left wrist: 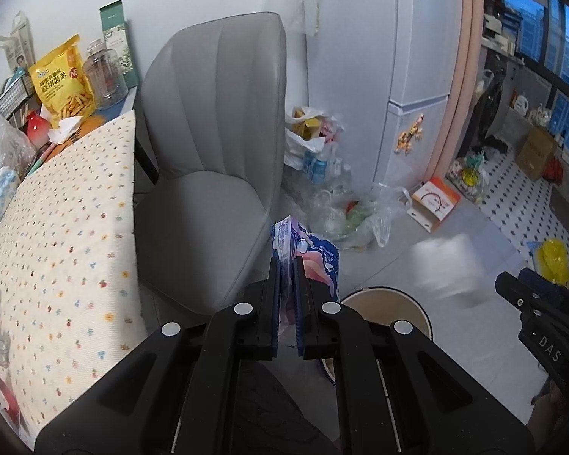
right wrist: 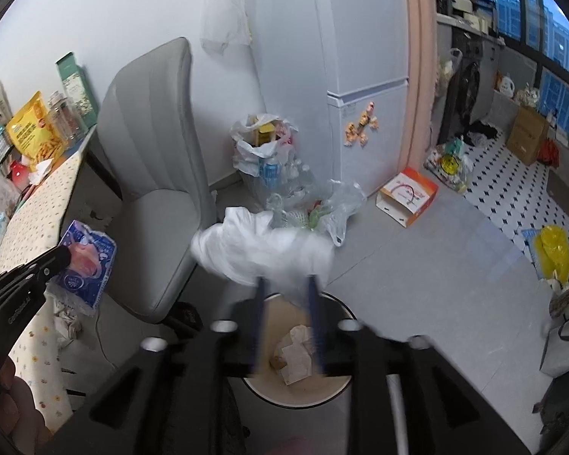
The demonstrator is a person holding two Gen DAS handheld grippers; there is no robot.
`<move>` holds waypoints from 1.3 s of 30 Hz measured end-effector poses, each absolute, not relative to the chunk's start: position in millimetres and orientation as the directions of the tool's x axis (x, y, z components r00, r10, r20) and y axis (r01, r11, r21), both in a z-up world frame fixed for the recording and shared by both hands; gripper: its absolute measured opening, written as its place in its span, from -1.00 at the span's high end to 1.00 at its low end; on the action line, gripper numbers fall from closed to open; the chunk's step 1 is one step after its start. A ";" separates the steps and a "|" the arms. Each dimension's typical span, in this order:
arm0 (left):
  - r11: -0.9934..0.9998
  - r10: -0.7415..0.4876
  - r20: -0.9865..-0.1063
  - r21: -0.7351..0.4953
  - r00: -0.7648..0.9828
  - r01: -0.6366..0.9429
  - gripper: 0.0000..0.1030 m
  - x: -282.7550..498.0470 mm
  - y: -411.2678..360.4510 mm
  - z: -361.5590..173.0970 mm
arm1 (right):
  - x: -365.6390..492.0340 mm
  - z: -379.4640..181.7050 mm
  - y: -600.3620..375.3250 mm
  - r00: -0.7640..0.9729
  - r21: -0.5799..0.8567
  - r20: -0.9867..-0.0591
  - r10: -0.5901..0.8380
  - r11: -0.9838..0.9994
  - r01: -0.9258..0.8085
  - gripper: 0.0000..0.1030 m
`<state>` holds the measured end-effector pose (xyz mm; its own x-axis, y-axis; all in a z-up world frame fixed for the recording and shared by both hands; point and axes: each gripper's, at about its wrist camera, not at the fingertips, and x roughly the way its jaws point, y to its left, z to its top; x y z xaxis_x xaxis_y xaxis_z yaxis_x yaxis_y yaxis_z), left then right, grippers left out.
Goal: Collect trash
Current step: 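Carry the packet and tissue to the white bin and release both, then move both open tools back to the table above the remaining wrappers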
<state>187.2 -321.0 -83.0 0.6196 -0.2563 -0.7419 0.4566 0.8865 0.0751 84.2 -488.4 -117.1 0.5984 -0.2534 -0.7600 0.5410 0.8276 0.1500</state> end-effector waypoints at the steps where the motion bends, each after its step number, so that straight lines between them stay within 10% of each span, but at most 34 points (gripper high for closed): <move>1: 0.885 -0.255 -0.744 0.076 0.617 0.459 0.86 187.5 -322.5 -84.6 | 84.1 -118.5 -490.9 0.596 0.151 -0.762 -0.253 0.826 0.544 0.25; 23: 0.764 -0.369 -0.812 0.012 0.452 0.645 0.80 145.9 -417.9 -119.8 | -4.6 -123.0 -546.9 0.492 0.099 -0.787 -0.372 0.711 0.696 -0.01; 28: 0.751 -0.413 -0.787 -0.009 0.458 0.660 -0.42 142.8 -414.1 -106.5 | -11.0 -118.3 -549.3 0.504 0.108 -0.769 -0.393 0.698 0.708 -0.31; 39: 0.838 -0.358 -0.726 0.028 0.587 0.546 -0.74 156.8 -354.2 -65.7 | 5.9 -90.2 -516.8 0.576 0.116 -0.722 -0.383 0.754 0.647 -0.52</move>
<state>156.8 -354.2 -65.7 0.5867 -0.3578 -0.7265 0.5456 0.8376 0.0281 5.9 -516.8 -90.2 0.5759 -0.3830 -0.7222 0.6470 0.7536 0.1163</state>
